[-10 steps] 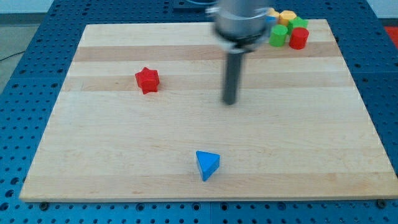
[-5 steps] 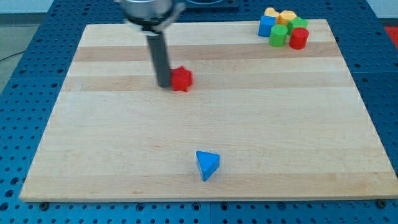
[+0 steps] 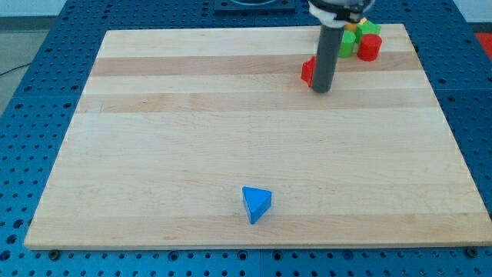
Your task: Push the red star into the green circle
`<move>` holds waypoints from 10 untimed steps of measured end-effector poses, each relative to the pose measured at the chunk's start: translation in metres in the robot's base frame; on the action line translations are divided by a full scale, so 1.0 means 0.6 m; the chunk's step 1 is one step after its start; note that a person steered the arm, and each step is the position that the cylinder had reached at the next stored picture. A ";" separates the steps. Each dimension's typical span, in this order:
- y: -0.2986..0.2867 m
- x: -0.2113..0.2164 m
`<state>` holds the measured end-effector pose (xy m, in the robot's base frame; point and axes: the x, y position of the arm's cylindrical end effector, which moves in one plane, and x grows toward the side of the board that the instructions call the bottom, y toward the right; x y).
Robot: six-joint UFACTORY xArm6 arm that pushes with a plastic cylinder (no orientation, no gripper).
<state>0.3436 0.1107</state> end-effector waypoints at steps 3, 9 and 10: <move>-0.093 -0.060; 0.290 -0.013; 0.290 -0.048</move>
